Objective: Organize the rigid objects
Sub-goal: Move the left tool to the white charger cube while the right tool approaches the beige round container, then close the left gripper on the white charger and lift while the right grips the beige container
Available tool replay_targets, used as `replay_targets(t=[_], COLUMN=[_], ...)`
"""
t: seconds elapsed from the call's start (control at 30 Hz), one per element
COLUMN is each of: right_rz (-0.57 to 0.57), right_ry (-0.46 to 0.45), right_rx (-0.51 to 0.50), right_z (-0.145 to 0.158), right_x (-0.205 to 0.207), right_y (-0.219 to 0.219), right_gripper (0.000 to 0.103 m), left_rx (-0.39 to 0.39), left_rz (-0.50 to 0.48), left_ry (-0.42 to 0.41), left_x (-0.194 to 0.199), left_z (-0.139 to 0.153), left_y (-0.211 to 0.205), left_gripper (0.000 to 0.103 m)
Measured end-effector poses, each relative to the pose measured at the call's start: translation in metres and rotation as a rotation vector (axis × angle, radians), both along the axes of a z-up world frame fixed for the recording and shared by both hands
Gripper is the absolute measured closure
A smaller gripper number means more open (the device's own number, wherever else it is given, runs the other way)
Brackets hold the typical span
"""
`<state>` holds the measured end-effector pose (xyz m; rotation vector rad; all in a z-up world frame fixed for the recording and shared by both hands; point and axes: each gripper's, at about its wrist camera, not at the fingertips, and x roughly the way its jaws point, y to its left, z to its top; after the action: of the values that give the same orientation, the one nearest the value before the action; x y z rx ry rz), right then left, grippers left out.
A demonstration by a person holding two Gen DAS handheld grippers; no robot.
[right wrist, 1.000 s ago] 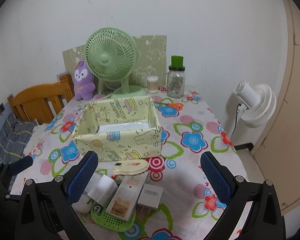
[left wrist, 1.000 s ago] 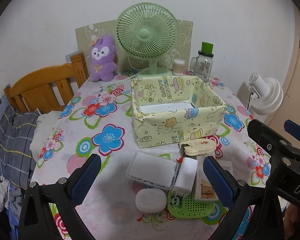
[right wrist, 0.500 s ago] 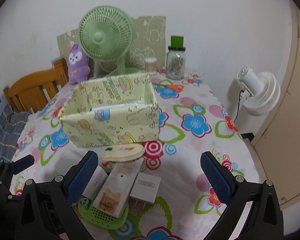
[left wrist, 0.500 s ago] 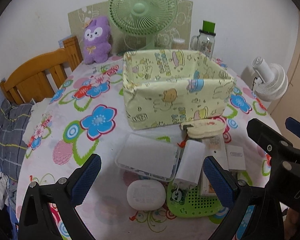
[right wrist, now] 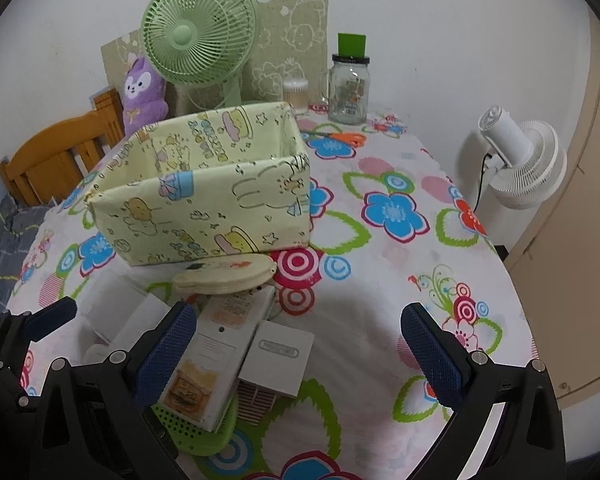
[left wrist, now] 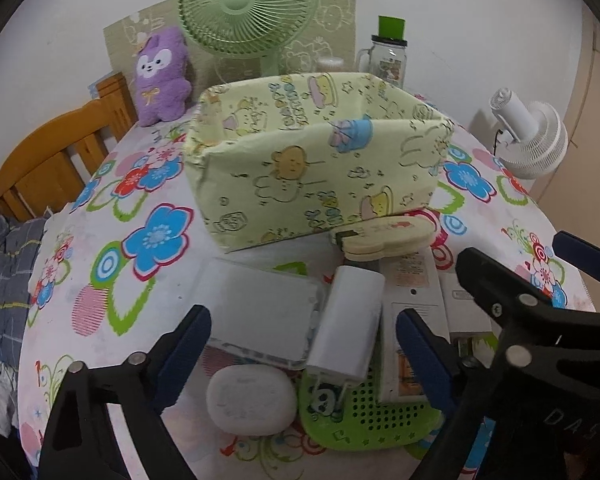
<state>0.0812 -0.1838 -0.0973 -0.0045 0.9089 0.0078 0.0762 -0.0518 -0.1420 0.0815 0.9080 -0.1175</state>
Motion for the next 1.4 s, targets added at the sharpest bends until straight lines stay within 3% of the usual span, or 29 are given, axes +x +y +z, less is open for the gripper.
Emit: replay_targets(t=[0.13,0.27,0.53,0.7,1.07,1.4], right_rz=[-0.001,0.001,0.011,0.004,0.081,0.129], right_ry=[0.014,0.026,0.043,0.056,0.045,0.086], right_rx=[-0.003,0.001,0.007,0.017,0.023,0.037], right_z=[-0.005,-0.009,-0.015,-0.019,-0.017,-0.030], right_x=[0.002,0.005,0.010,0.013,0.029,0.048], right_y=[-0.001,-0.002,-0.001,-0.003,0.023,0.041], right_gripper=[0.000,0.000,0.000,0.000,0.000,0.000], left_rx=[0.000,-0.019,-0.023,-0.040,-0.067,-0.068], left_rz=[-0.032,-0.037,-0.049,-0.077,-0.095,-0.045], left_ry=[0.029,0.027,0.011,0.013,0.044,0.061], left_x=[0.004,0.005,0.003,0.002,0.005,0.017], left_z=[-0.007,-0.008,-0.006,-0.006,-0.004,-0.005], left_y=[-0.009,-0.011,-0.015,-0.017,-0.012,0.004], left_gripper=[0.028,0.033,0.067,0.076,0.076,0.076])
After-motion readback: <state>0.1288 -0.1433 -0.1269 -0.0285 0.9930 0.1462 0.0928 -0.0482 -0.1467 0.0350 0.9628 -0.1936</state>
